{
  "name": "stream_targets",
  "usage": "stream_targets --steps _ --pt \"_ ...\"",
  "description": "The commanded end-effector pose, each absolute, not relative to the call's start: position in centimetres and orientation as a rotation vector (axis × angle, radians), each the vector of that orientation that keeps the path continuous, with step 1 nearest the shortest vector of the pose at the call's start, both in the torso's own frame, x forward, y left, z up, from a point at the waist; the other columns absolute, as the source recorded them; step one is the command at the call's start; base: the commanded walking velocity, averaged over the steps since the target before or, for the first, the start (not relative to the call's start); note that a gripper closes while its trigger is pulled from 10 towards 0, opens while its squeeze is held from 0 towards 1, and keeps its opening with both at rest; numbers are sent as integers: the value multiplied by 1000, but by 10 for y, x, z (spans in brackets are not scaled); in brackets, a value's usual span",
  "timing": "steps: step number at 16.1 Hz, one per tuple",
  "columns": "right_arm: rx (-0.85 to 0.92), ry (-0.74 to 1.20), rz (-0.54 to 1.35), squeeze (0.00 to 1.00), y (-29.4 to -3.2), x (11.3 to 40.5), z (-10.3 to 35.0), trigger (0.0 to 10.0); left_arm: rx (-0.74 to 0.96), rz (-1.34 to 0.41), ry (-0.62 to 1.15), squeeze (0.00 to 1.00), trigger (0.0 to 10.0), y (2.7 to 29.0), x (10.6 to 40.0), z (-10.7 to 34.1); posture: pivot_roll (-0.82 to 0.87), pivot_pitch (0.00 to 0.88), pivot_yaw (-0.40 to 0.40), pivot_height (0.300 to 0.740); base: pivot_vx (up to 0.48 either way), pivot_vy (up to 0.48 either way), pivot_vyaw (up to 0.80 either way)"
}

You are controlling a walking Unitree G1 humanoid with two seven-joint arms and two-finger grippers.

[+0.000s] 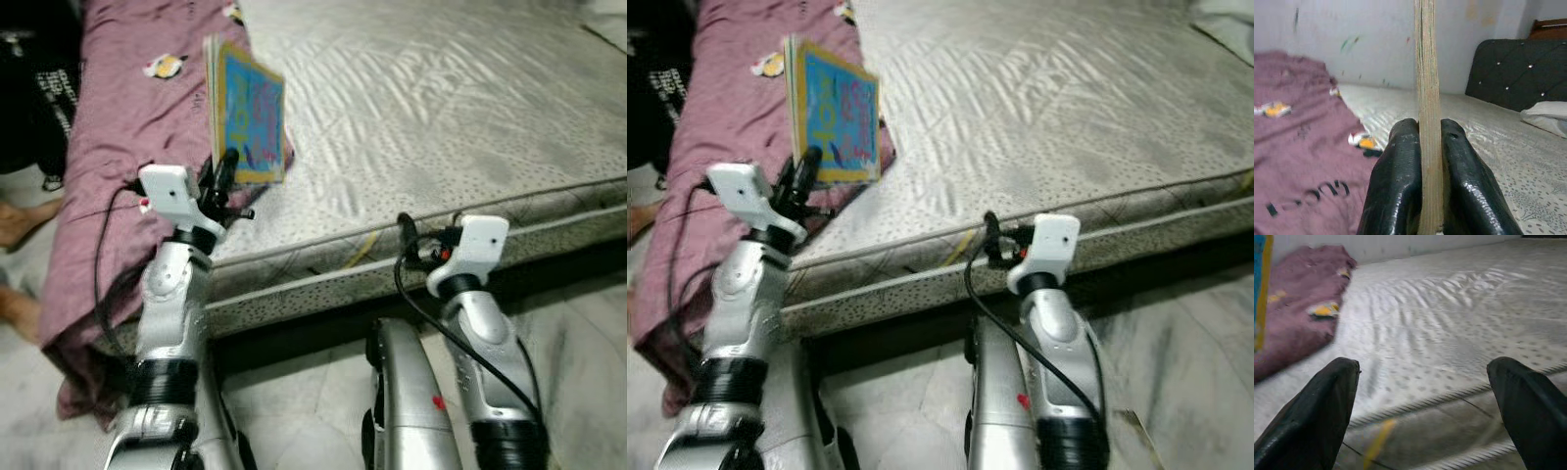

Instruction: Clean up the room

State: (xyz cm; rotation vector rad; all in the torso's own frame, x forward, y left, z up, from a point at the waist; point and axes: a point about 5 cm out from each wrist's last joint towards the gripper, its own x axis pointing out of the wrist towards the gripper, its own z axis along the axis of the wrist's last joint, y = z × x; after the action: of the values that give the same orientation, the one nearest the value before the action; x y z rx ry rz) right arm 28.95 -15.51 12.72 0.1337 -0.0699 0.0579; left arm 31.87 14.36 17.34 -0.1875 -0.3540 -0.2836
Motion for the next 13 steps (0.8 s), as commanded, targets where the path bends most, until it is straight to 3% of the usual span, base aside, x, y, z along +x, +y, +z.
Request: stream_targets --steps 1,11,12,13 --pt "163 -100 60 0 -154 291 133 10000 -164 -307 -375 0 0 140 314 183 -87 0 54 486 0 0 0" --pt "193 -137 29 0 -161 300 140 10000 -82 -238 -275 0 0 143 297 168 -95 0 62 594 0 0 0" --pt "189 -141 26 0 -162 300 141 10000 -54 -213 -265 0 3569 145 298 167 -96 0 62 604 0 0 0" --pt "188 -143 23 0 -162 301 141 10000 -29 -189 -261 0 9020 146 299 166 -96 0 62 614 0 0 0"
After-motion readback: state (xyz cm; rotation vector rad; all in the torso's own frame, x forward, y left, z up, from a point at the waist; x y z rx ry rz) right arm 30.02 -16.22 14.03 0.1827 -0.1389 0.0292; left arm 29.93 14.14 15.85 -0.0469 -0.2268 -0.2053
